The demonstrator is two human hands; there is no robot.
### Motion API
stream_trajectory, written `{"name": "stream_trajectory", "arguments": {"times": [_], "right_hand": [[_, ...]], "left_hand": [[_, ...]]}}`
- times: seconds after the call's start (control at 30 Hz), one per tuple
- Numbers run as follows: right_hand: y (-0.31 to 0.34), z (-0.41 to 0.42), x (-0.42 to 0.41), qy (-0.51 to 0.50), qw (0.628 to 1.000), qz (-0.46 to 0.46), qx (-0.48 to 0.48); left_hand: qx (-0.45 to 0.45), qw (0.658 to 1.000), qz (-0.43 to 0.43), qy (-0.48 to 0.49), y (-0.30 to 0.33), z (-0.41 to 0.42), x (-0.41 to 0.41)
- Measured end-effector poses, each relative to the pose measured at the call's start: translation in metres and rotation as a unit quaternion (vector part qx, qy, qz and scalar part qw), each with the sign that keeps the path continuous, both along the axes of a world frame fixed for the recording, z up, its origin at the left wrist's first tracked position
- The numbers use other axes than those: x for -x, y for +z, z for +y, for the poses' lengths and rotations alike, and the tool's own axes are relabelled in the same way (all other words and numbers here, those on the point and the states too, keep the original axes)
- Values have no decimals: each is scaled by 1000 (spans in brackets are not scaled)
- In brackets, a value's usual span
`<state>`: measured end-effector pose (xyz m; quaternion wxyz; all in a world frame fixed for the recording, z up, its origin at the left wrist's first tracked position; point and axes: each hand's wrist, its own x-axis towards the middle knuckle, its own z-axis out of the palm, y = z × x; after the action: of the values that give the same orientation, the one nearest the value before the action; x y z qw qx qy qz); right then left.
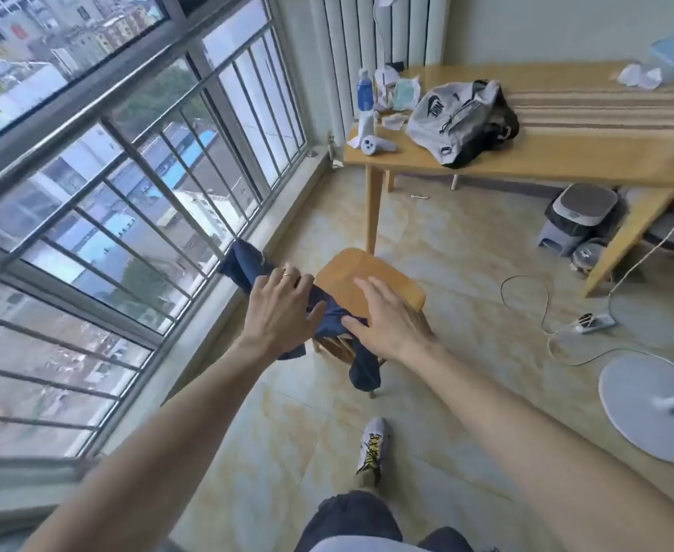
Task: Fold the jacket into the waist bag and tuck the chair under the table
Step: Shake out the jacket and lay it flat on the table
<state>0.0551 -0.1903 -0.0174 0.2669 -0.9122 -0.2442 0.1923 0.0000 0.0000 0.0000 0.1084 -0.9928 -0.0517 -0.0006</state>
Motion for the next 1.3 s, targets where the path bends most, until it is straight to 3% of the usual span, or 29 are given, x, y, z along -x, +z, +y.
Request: {"name": "stream_trajectory", "arguments": {"times": [0.2, 0.47, 0.6, 0.8, 0.93, 1.17, 1.3], "right_hand": [[-60, 90, -46, 47, 995, 82, 20], [-95, 144, -77, 105, 981, 127, 101], [-85, 144, -97, 55, 988, 142, 38], [-17, 113, -167, -55, 990, 82, -97], [43, 54, -219, -74, 986, 3, -147], [164, -110, -292, -54, 960, -252, -112], [214, -212, -321, -48, 947, -317, 0]], "left_hand": [[97, 991, 94, -14, -63, 61, -49], [138, 973, 181, -28, -96, 117, -69], [136, 964, 215, -73, -92, 122, -74], [185, 978, 100, -16, -42, 94, -132], [153, 988, 2, -27, 14, 59, -191], [87, 985, -146, -27, 117, -48, -277], [84, 978, -189, -14, 159, -93, -303]]}}
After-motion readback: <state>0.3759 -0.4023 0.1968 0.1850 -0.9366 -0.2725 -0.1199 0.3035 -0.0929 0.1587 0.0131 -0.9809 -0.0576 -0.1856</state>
